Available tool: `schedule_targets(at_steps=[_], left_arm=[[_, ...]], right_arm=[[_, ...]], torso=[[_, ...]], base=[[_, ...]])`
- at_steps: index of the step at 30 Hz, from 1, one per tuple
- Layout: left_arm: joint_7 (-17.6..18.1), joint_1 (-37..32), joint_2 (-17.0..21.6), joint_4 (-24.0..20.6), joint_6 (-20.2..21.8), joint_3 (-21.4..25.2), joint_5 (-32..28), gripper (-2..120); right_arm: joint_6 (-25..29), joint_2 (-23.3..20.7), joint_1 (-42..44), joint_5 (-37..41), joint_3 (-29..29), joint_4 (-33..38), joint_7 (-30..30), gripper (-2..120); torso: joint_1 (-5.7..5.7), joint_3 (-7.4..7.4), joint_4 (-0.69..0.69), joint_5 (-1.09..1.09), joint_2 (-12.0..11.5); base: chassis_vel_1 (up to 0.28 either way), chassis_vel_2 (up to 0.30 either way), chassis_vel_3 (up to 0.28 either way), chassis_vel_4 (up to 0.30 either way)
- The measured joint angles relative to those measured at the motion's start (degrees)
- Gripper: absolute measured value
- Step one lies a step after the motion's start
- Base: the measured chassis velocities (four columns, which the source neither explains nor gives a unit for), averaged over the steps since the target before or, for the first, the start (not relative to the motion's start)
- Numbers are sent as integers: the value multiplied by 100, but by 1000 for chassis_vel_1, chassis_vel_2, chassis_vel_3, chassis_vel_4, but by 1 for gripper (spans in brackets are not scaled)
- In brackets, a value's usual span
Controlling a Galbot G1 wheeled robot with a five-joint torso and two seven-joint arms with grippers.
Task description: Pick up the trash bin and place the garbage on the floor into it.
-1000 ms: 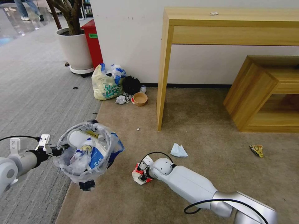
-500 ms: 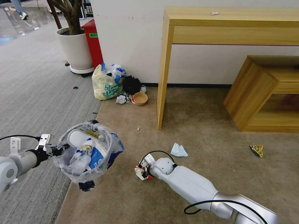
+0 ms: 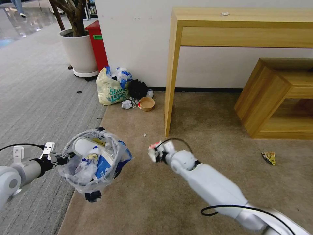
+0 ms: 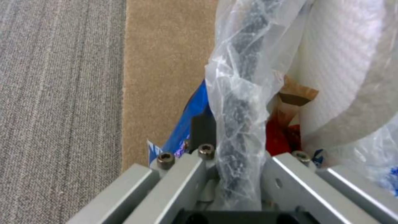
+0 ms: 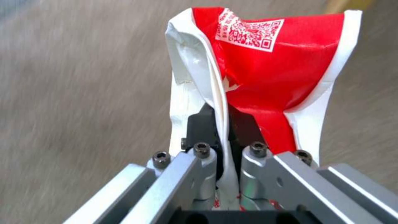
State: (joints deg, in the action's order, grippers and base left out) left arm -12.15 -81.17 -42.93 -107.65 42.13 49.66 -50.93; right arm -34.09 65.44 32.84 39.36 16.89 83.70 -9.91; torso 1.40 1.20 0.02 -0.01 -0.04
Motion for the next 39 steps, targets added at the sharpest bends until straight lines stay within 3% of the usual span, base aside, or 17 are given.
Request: schedule_targets(at_steps=[8,17,21,25,34,39], left_arm=[[158,68,-64,-32,0,-60,-16,0],[197,47,220,19,0,-230,-13,0],[192,184,442,130,0,-374,-66,0],[187,198,559,125,0,-435,-94,0],[177,183,687,99,0,-447,-128,0],[169,154,804,43,0,-458,-152,0]], right_arm=[[980,-490,-436,438,-282,636,187,1],[1190,-286,-1194,1446,-216,1503,447,1],[1114,38,-1509,1944,159,1997,533,1],[933,94,-1646,2090,587,2292,646,1],[853,193,-1794,2245,1436,2586,694,1],[706,498,-1845,2476,1906,2659,555,1]], torso=[[0,0,0,1,0],[0,0,-1,2,0],[0,0,-1,2,0],[0,0,0,3,0],[0,0,1,3,0],[0,0,-2,3,0]], base=[[0,0,0,0],[0,0,0,0],[0,0,0,0],[0,0,0,0],[0,0,0,0],[0,0,0,0]])
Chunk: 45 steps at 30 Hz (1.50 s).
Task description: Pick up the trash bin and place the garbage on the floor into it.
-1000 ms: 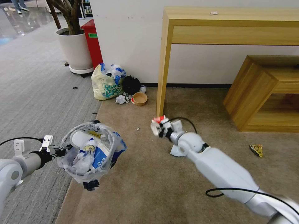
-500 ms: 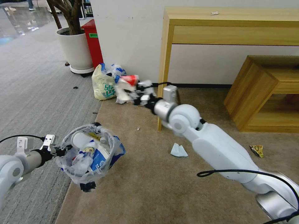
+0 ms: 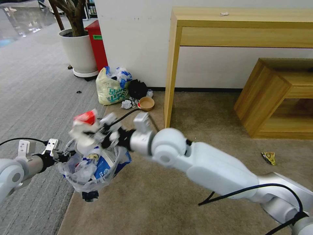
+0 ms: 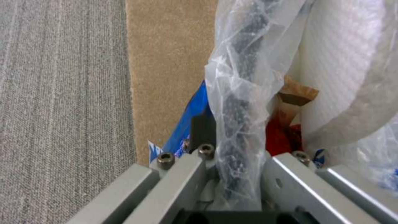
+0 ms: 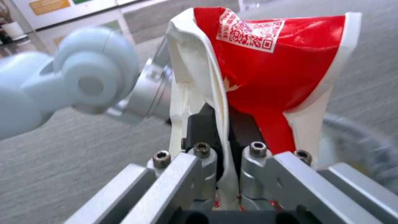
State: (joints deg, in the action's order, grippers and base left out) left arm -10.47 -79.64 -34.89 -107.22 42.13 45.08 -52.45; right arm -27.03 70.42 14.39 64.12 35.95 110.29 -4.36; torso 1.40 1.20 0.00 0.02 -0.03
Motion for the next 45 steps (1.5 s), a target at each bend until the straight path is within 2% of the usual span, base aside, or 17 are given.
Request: schedule_targets(at_steps=[8,21,38,41,42,45], left_arm=[[0,-7,134,-44,0,38,-104,0],[11,-39,196,-179,0,67,-203,0],[33,-101,165,-311,0,91,-227,0],[34,-105,149,-311,0,95,-225,0],[34,-105,149,-311,0,95,-225,0],[35,-102,141,-311,0,100,-222,0]], right_arm=[[-153,109,166,214,197,-287,-244,1],[-138,300,536,212,108,-1020,-329,1],[-120,532,661,163,0,-1553,-500,1],[-122,563,672,165,-5,-1546,-614,13],[-122,563,672,165,-5,-1546,-614,13],[-91,576,660,167,-30,-1494,-702,26]], torso=[[0,0,3,-1,0],[0,0,2,-1,0],[0,0,2,-1,0],[0,0,2,-1,0],[0,0,2,-1,0],[0,0,2,-1,0]], base=[[0,0,0,0],[0,0,0,0],[0,0,0,0],[0,0,0,0],[0,0,0,0],[0,0,0,0]])
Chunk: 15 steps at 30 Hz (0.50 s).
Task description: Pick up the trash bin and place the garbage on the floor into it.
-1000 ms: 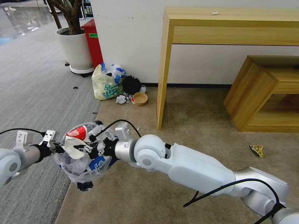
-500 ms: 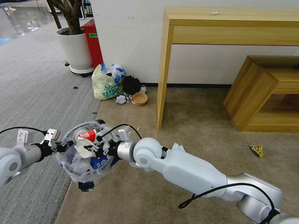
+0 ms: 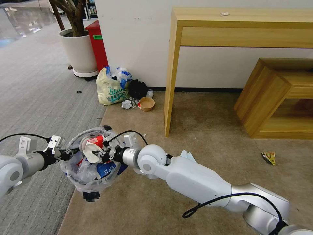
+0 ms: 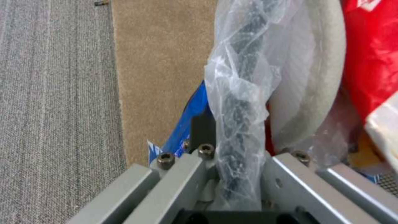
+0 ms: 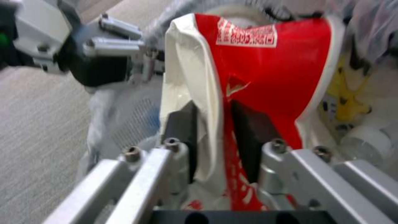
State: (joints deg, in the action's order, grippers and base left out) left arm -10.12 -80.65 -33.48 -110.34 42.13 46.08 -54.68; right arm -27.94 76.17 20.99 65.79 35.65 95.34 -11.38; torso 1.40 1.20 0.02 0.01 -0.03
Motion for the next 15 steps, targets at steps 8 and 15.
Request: schedule_targets(at_steps=[8,15], left_arm=[[-8,-17,-49,7,0,11,20,0],[-17,3,-63,6,0,9,19,0]], right_arm=[[28,-42,-59,6,-77,101,-95,54],[28,-12,-22,-61,-59,-89,-99,80]], torso=[[0,0,0,0,0],[0,0,0,0,0]], base=[[0,0,0,0],[0,0,0,0]])
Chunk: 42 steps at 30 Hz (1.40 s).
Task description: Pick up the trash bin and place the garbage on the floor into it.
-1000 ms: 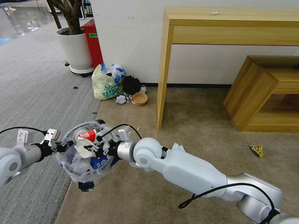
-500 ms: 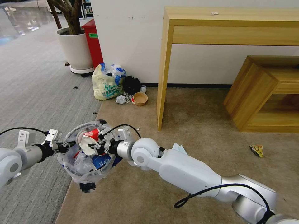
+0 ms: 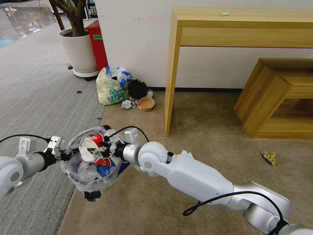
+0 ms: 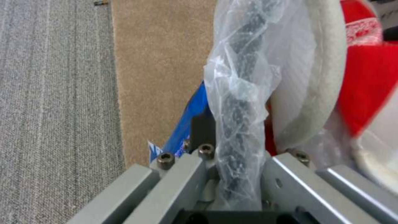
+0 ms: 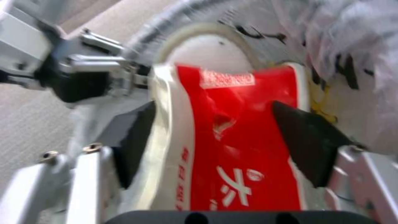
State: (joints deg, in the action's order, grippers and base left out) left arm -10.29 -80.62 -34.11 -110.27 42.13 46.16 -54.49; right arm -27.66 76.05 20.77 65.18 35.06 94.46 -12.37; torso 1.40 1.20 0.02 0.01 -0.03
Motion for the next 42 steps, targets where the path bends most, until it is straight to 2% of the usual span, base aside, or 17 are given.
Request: schedule_targets(at_steps=[6,15,17,18,20,23,27,33,38,42], left_arm=[[-41,-12,-18,4,-5,-2,-2,0],[-72,15,-50,72,-44,-2,13,0],[-60,14,-66,140,-39,2,71,0],[-24,6,-70,170,13,4,119,0],[-27,7,-71,170,16,0,123,0],[-36,13,-73,164,15,1,122,0],[-84,3,-66,136,10,27,96,0],[-71,-20,-46,137,11,64,99,0],[-79,-19,-39,114,8,64,80,0],[-76,-20,-32,110,7,64,80,0]], right_arm=[[55,84,10,-59,-42,-84,21,99],[55,62,-95,97,-282,309,-103,100],[53,27,-129,211,-345,462,-184,100],[57,-11,-155,282,-405,495,-241,100],[37,-19,-125,331,-357,526,-242,100],[41,-30,-78,298,-347,498,-248,100],[41,-35,-19,257,-342,450,-244,100],[42,-17,-104,289,-445,449,-248,100],[47,-39,-136,282,-523,435,-252,100],[61,-66,-127,273,-570,458,-257,100]], torso=[[0,0,-1,0,0],[0,0,0,0,0],[0,-1,4,-2,0],[-1,-1,-2,-2,1],[0,1,-2,0,0],[-1,-1,-4,0,1],[-1,0,4,0,0],[-1,0,-4,-1,1],[-1,0,1,-1,1],[0,0,0,0,0]], base=[[0,0,0,0],[0,0,0,0],[0,0,0,0],[0,0,0,0],[0,0,0,0],[0,0,0,0],[0,0,0,0],[0,0,0,0],[0,0,0,0],[0,0,0,0]])
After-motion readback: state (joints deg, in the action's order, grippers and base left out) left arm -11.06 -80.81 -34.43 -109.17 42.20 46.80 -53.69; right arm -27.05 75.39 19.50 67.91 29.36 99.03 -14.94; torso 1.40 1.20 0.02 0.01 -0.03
